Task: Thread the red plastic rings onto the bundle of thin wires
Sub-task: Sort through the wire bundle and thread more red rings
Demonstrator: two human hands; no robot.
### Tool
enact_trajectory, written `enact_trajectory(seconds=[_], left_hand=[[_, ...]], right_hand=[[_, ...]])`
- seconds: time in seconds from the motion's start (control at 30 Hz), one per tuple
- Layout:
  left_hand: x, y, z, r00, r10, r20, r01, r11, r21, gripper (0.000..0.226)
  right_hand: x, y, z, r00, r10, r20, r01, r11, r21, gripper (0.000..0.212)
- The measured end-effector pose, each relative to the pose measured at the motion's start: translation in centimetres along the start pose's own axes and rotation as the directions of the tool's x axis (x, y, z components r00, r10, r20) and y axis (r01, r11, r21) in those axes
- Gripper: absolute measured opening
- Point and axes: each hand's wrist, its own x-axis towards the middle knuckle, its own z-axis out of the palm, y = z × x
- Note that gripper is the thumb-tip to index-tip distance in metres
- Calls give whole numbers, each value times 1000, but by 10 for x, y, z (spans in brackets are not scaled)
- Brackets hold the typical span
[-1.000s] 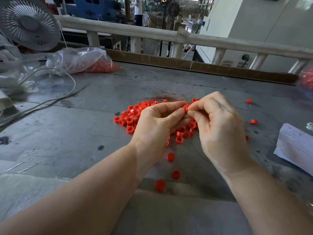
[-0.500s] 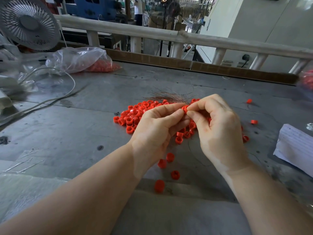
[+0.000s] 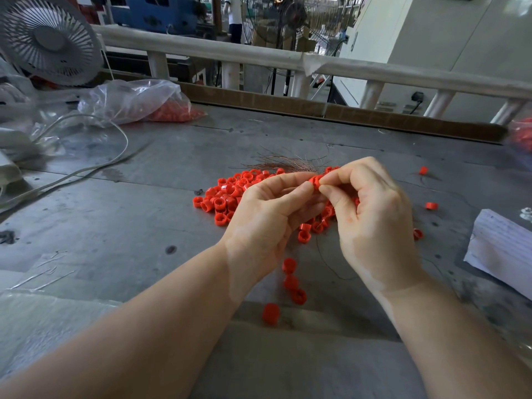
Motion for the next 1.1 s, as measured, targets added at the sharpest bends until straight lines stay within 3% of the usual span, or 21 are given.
enact_trajectory(seconds=[0.27, 0.5, 0.63, 0.83, 1.1], left_hand=[[0, 1, 1, 1000, 0, 19, 0, 1000, -9, 14], [0, 1, 0, 999, 23, 30, -22, 1000, -22, 13], [0, 0, -1, 999, 37, 33, -37, 999, 4, 25], [0, 0, -1, 999, 43, 26, -43, 999, 22, 12], [-2, 2, 1, 996, 89, 0, -88, 992, 94, 13]], right_hand=[[1, 2, 0, 996, 90, 6, -90, 988, 124, 3], [1, 2, -1, 994, 109, 4, -108, 989, 103, 3], [2, 2, -1, 995, 96, 14, -97, 991, 92, 2], [3, 3, -1, 996, 83, 33, -86, 992, 95, 3], [3, 2, -2, 996, 74, 42, -78, 992, 98, 4]])
